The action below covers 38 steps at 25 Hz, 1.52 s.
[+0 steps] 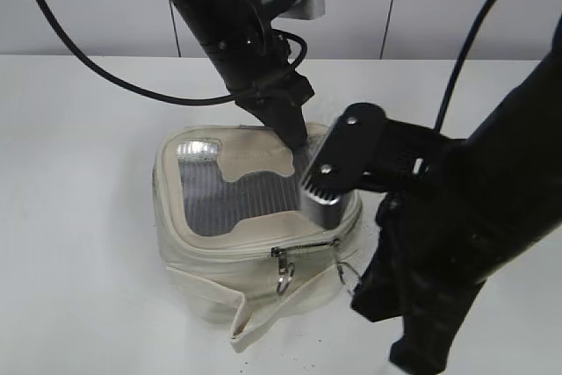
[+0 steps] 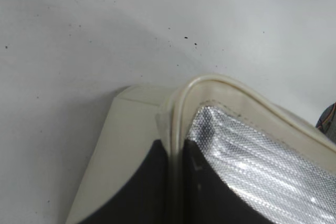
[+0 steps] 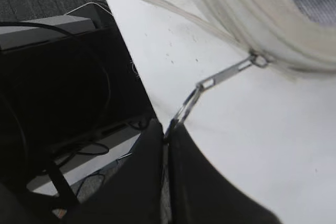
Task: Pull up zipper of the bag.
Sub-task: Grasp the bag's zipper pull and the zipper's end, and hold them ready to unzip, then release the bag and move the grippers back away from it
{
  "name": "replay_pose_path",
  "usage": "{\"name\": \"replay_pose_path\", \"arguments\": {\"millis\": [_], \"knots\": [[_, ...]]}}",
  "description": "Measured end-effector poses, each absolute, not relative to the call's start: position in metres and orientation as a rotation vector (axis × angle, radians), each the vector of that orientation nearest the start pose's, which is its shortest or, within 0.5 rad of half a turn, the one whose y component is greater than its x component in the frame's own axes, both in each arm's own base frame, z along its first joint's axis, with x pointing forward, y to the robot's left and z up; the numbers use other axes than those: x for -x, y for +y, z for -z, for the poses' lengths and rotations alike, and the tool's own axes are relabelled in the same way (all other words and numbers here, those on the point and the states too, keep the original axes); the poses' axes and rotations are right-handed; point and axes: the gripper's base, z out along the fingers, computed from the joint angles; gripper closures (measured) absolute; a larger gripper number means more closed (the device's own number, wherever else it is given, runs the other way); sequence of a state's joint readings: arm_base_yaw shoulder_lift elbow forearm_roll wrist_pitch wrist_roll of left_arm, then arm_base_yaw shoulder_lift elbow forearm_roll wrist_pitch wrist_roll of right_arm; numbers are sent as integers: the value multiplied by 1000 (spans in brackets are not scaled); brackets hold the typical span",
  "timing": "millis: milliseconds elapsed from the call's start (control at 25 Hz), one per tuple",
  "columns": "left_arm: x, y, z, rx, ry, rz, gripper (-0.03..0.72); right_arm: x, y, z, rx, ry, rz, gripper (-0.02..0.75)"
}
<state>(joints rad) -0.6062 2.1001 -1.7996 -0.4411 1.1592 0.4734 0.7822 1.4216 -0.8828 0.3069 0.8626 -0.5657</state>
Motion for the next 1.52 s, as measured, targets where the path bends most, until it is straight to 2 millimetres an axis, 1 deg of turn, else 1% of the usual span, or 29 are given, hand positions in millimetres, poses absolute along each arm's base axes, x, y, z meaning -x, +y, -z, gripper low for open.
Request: {"name": "replay_pose_path", "arguments": {"millis": [80,160,280,360,480,640,840,920,960,1000,1080,1160,1200,1240,1280,1360,1440,1520], "knots": [[-345,-283,-234,-1322,2593,639,649,-157,210,-234,1626,2324,-445,733],[-345,-282,-234,-1327,2597,639,649,-152,224,-233,1637,2282,-476,733],[-343,-282,-234,-1340,2608,646,649,-147,242,-231,1693,2245,-494,733],[-343,-282,-234,-1351,2610,649,649,-145,251,-231,1714,2226,-503,733],[-342,-282,-234,-1362,2612,655,649,-145,259,-235,1696,2208,-562,733],[-340,-281,-234,-1388,2621,663,649,-143,268,-241,1686,2119,-690,732],[-339,-280,-234,-1401,2628,660,649,-143,272,-242,1648,2111,-726,732],[-339,-280,-234,-1401,2628,660,649,-143,272,-243,1622,2126,-739,713],[-340,-280,-234,-1394,2624,658,649,-142,273,-243,1598,2147,-761,686],[-342,-280,-234,-1374,2612,644,649,-138,276,-247,1567,2175,-815,633],[-346,-279,-235,-1331,2610,634,649,-132,279,-250,1529,2218,-858,478],[-347,-277,-235,-1320,2618,631,649,-134,276,-249,1458,2300,-827,270],[-347,-277,-236,-1324,2621,630,646,-135,274,-248,1421,2337,-801,195],[-347,-277,-236,-1326,2622,630,635,-137,272,-248,1375,2381,-762,142],[-347,-277,-237,-1328,2622,628,619,-139,269,-249,1327,2414,-717,121],[-346,-275,-242,-1328,2610,620,564,-144,261,-253,1247,2444,-625,117],[-345,-274,-253,-1315,2574,612,507,-148,253,-260,1181,2454,-569,120],[-343,-271,-271,-1298,2522,600,451,-154,241,-268,1113,2453,-525,124]]}}
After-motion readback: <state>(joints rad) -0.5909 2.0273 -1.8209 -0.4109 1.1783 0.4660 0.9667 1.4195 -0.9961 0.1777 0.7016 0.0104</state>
